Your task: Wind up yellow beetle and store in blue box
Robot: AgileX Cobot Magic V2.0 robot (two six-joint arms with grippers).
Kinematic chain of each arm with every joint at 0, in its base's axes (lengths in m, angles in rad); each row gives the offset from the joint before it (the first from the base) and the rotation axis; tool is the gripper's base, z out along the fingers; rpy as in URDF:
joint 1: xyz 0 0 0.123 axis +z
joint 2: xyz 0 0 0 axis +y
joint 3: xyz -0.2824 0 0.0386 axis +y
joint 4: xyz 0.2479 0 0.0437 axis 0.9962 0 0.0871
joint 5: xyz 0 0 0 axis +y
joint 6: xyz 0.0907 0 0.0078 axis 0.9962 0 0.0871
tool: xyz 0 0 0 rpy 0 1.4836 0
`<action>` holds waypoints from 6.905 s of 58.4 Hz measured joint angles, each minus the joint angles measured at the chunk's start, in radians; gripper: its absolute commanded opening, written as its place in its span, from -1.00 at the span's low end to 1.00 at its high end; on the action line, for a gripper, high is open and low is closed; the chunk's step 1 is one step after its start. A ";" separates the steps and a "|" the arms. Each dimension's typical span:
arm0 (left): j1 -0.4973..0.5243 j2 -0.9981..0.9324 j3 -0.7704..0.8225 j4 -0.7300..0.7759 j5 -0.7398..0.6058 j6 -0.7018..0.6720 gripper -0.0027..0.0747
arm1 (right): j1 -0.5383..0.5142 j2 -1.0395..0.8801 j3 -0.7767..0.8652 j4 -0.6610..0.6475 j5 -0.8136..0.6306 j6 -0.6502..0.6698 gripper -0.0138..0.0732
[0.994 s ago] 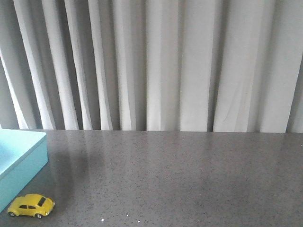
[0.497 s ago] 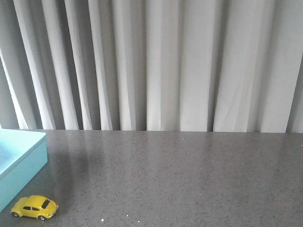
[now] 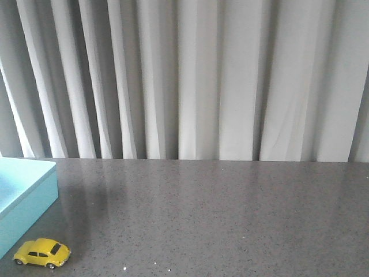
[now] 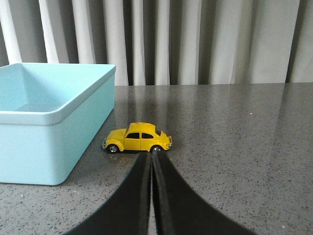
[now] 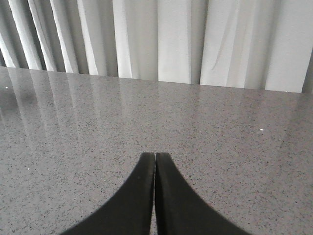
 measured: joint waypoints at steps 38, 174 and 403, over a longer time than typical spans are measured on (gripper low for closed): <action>0.000 0.000 0.000 -0.145 -0.084 -0.151 -0.95 | 0.000 0.000 0.000 0.000 0.000 -0.002 -0.70; 0.000 1.249 -1.224 -0.234 0.561 1.184 -0.01 | 0.000 0.000 0.000 0.002 0.000 -0.002 -0.70; 0.271 1.597 -1.546 -0.121 0.325 0.956 -0.95 | 0.000 0.000 0.000 0.003 0.015 -0.002 -0.70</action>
